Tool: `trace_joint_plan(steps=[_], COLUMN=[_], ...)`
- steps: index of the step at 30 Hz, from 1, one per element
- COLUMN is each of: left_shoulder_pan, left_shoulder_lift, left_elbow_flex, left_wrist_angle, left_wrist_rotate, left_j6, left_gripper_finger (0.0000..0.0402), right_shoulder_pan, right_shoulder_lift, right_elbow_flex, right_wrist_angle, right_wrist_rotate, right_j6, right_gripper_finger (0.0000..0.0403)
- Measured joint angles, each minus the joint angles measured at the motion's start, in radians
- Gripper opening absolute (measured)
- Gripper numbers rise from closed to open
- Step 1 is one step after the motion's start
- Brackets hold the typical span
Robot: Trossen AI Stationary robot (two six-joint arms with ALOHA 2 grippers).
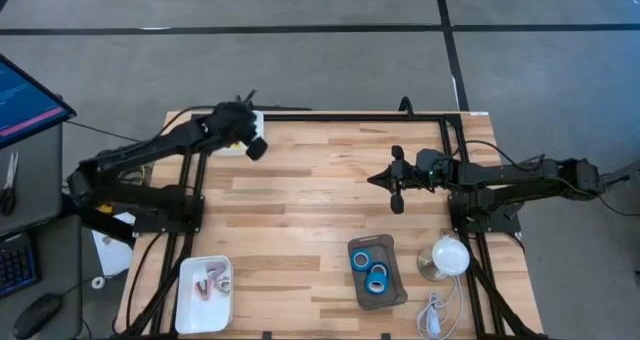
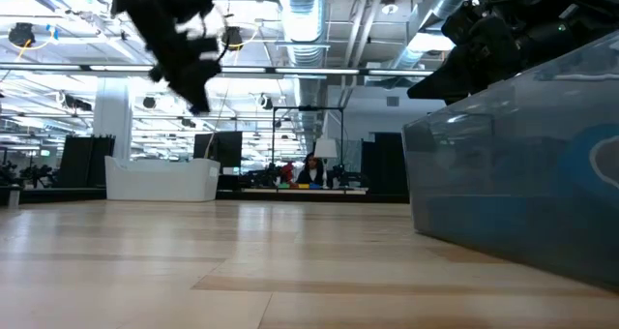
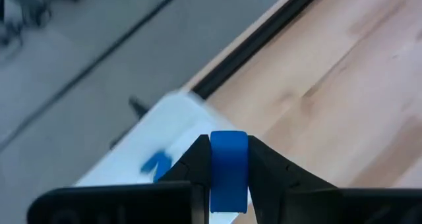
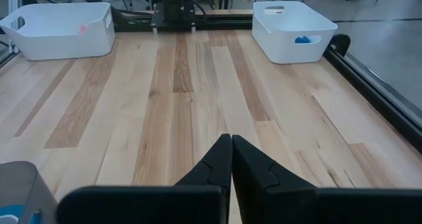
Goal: Pick and place Stapler, Stapler remover, tape
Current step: Put the blue stapler into the top white bin
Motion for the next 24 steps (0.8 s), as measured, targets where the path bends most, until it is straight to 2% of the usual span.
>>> trace_joint_plan(steps=[6,11,19,24], left_shoulder_pan=[0.187,0.313,0.433,0.435], left_shoulder_lift=[0.000,0.000,0.000,0.001], left_elbow_flex=[-0.138,-0.251,-0.350,-0.358], left_wrist_angle=[0.149,0.352,0.414,0.437], left_wrist_rotate=[0.098,0.245,0.268,0.283], left_j6=[-0.003,-0.028,-0.052,-0.034], left_gripper_finger=[0.0051,0.0051,0.0051,0.0051], right_shoulder_pan=[0.000,0.000,0.000,0.000], right_shoulder_lift=[0.000,0.000,0.000,0.000], right_elbow_flex=[0.000,0.000,0.000,0.000], right_wrist_angle=[0.001,0.001,0.002,0.003], right_wrist_rotate=[0.000,0.000,0.000,0.000], right_j6=[0.000,0.000,0.000,0.000], right_gripper_finger=[0.0003,0.0003,0.0003,0.0003])
